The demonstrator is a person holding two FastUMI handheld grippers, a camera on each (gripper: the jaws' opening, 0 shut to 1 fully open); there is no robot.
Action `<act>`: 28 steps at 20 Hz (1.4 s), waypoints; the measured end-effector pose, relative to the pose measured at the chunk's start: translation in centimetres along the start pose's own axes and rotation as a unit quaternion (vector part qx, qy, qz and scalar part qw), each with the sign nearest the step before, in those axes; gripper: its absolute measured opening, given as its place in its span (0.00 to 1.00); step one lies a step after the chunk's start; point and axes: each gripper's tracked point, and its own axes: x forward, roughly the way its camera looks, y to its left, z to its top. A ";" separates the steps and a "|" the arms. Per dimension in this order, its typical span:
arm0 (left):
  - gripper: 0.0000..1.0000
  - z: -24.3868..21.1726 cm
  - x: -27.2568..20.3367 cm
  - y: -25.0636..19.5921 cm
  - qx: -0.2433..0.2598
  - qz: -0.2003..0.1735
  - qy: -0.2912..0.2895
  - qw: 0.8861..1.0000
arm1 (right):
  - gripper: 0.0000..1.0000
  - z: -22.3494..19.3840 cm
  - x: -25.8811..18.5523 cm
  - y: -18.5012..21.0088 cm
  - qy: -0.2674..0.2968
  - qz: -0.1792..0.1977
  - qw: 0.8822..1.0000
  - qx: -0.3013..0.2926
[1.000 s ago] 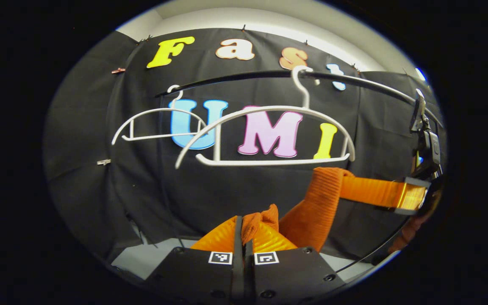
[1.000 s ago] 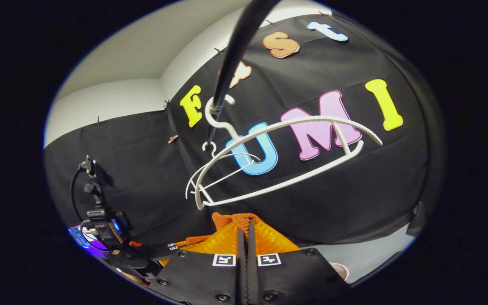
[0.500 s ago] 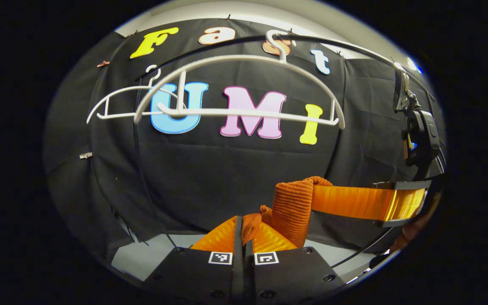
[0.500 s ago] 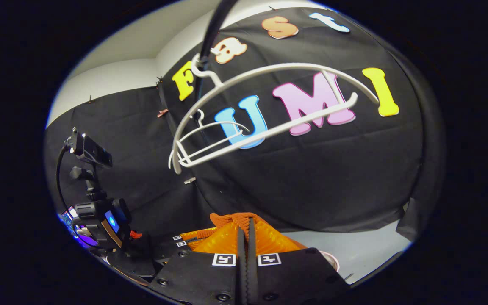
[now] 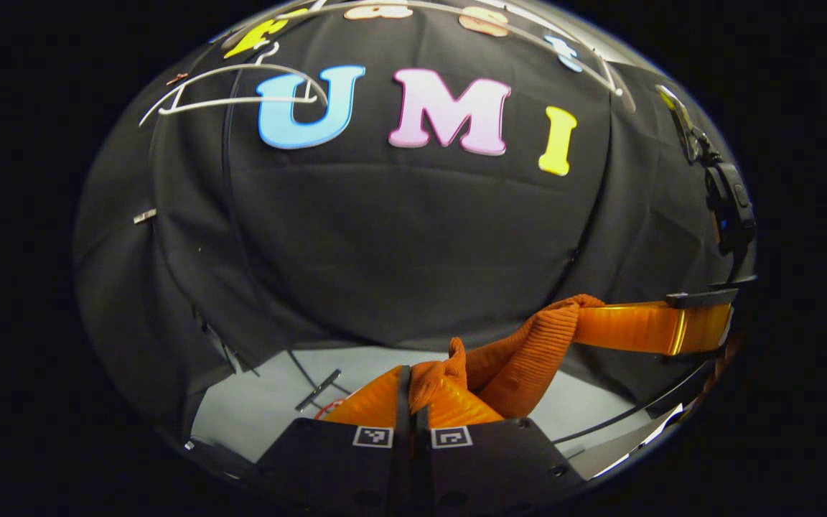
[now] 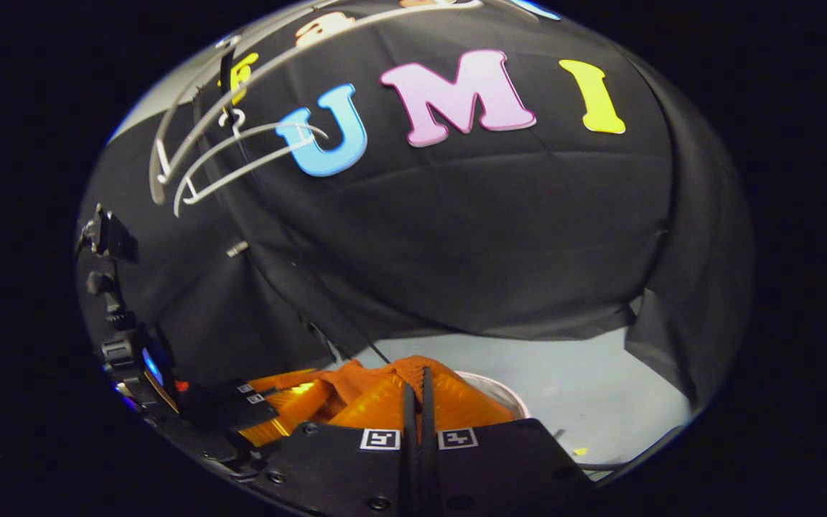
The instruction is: Grasp the clothes on the hanger with both hands and then place them into the laundry hamper below.
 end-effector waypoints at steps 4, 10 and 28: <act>0.21 -4.6 0.9 -0.3 -0.002 -0.009 0.054 0.999 | 0.46 -2.7 0.7 -1.0 0.035 -0.026 0.999 -0.022; 0.96 -4.9 0.7 -0.2 -0.004 -0.011 0.060 0.998 | 0.98 -6.1 1.5 -3.6 0.076 -0.094 0.992 -0.047; 0.96 5.1 -13.3 4.4 -0.037 0.021 -0.059 0.997 | 0.99 2.7 -10.9 2.9 -0.076 -0.132 0.988 -0.039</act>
